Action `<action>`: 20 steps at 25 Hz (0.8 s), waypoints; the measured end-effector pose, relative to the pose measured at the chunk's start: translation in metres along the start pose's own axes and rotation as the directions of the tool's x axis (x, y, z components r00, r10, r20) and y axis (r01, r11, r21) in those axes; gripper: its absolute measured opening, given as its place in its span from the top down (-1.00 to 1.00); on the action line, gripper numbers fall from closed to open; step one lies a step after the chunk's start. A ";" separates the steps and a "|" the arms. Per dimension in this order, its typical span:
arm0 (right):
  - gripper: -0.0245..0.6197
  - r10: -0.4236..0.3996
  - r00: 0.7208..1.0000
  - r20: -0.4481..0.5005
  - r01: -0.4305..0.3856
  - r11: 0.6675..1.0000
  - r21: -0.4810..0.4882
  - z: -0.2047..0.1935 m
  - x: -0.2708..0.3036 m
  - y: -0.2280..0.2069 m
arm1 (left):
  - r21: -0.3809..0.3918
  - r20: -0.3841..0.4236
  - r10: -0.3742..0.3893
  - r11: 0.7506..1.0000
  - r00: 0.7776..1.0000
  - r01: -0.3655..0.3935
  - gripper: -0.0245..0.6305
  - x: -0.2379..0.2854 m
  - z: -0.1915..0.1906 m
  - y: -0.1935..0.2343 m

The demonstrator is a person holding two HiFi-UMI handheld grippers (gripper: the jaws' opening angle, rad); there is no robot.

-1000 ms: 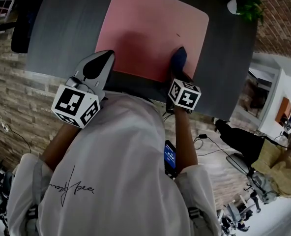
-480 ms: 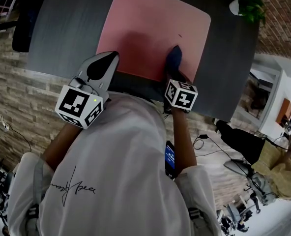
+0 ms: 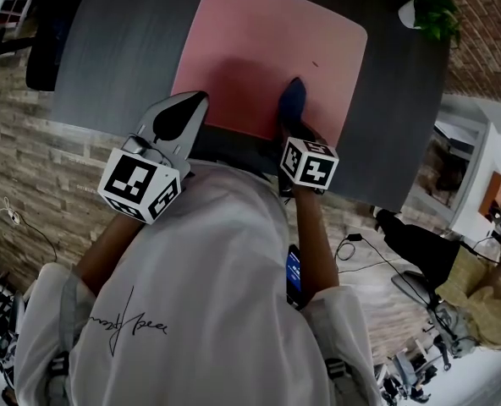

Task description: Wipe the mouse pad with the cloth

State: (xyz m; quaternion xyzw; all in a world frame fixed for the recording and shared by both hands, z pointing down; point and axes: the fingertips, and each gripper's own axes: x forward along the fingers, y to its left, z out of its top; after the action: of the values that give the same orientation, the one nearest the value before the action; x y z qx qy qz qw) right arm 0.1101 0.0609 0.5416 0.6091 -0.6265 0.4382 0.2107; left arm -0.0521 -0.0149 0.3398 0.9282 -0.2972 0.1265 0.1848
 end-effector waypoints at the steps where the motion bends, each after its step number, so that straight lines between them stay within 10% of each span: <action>1: 0.66 0.007 1.000 -0.001 -0.007 1.000 -0.001 0.000 0.001 0.003 | 0.000 -0.001 0.000 1.000 1.000 0.000 0.91 -0.001 0.000 0.001; 20: 0.66 0.084 0.996 -0.022 -0.085 0.996 -0.036 0.006 0.022 0.047 | -0.022 -0.010 0.004 1.000 1.000 -0.004 0.89 -0.012 -0.005 0.014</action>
State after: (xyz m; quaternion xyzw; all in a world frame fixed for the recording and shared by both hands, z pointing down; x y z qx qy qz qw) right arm 0.0632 0.0370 0.5417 0.5734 -0.6576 0.4414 0.2096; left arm -0.0702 -0.0173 0.3436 0.9249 -0.2996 0.1282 0.1960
